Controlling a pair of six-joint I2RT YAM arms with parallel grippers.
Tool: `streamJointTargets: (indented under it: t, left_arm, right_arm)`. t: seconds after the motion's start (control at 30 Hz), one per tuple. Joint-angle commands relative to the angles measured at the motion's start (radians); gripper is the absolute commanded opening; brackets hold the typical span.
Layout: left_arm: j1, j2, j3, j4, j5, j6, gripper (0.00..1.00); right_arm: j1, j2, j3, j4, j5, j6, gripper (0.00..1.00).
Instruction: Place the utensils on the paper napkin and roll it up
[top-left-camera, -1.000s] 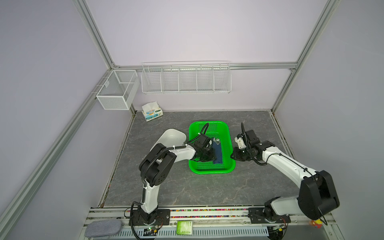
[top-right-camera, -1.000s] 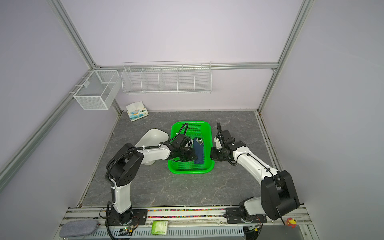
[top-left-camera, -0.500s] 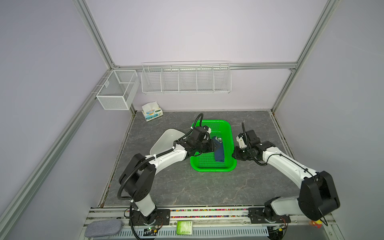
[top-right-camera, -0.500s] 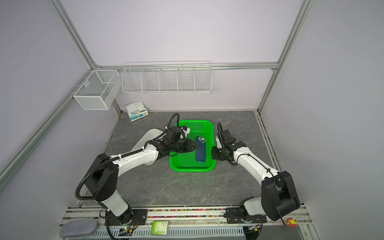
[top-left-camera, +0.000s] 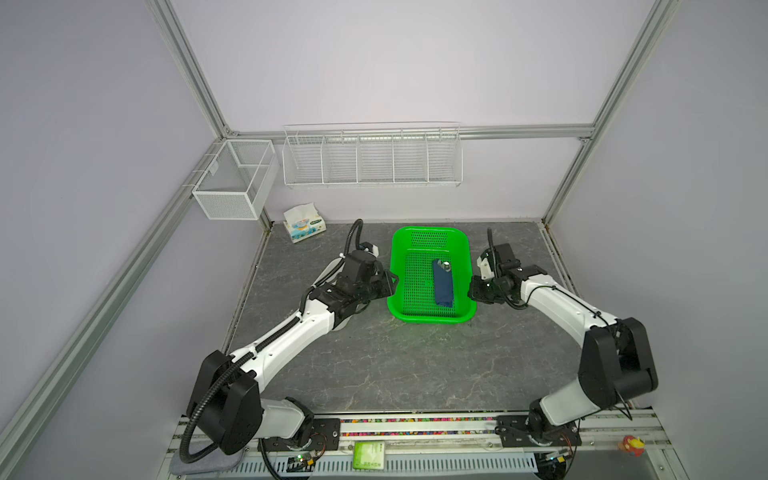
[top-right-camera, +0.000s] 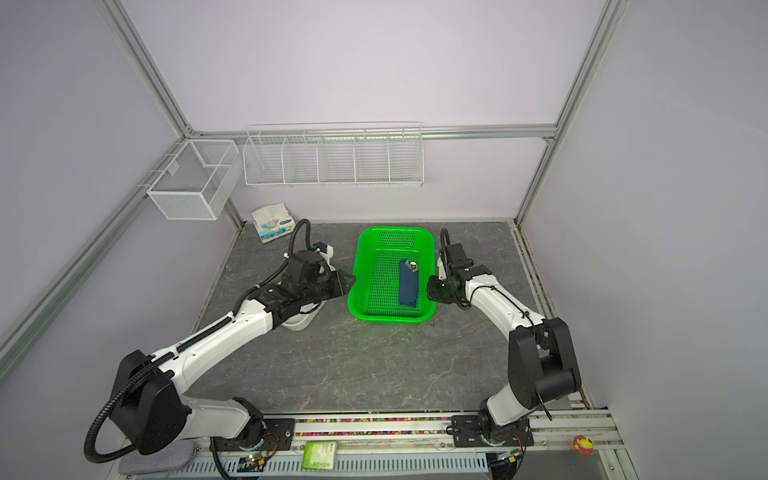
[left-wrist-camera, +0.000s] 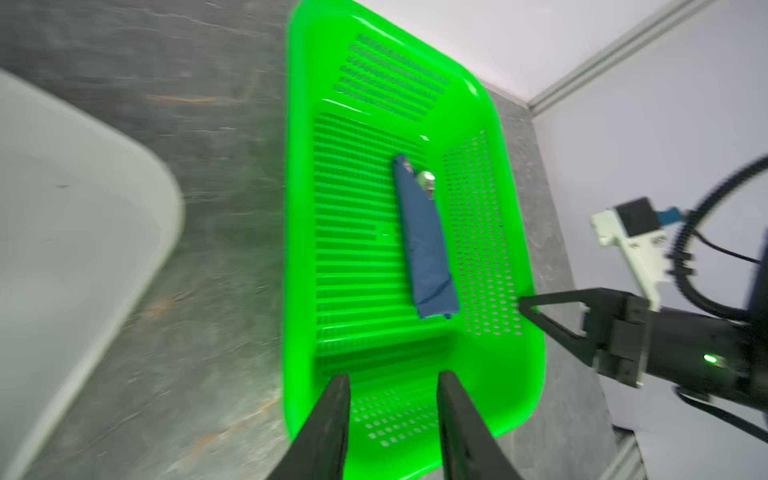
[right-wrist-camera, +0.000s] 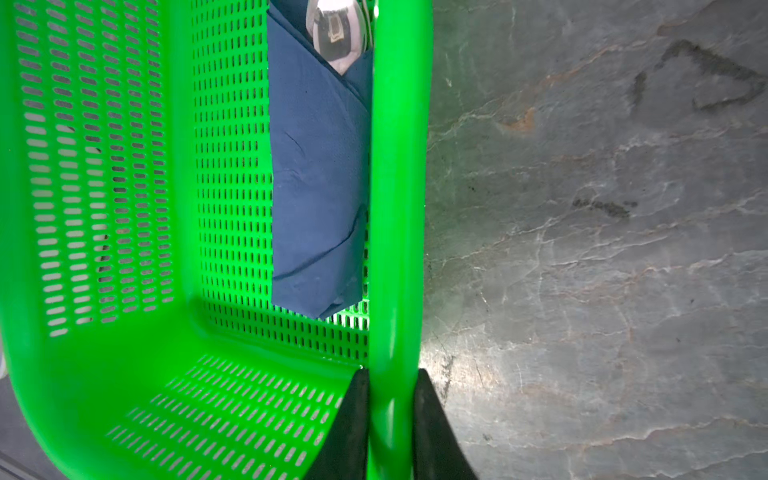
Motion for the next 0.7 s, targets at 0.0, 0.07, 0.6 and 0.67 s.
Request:
streamJointTargets:
  t: [0.0, 0.07, 0.6, 0.67]
  left_arm:
    - [0.041, -0.102, -0.059, -0.068, -0.159, 0.029, 0.43]
    - [0.088, -0.160, -0.092, -0.079, -0.197, 0.055, 0.50]
    - [0.534, -0.207, -0.335, 0.250, -0.540, 0.360, 0.79]
    - [0.536, -0.171, -0.383, 0.380, -0.541, 0.429, 0.79]
  right_arm:
    - [-0.014, -0.053, 0.029, -0.008, 0.001, -0.052, 0.36]
    - [-0.029, -0.103, 0.033, -0.016, 0.009, -0.069, 0.50]
    - [-0.182, -0.444, -0.572, 0.744, 0.771, -0.389, 0.88]
    - [-0.197, -0.407, -0.618, 0.822, 0.748, -0.373, 0.88]
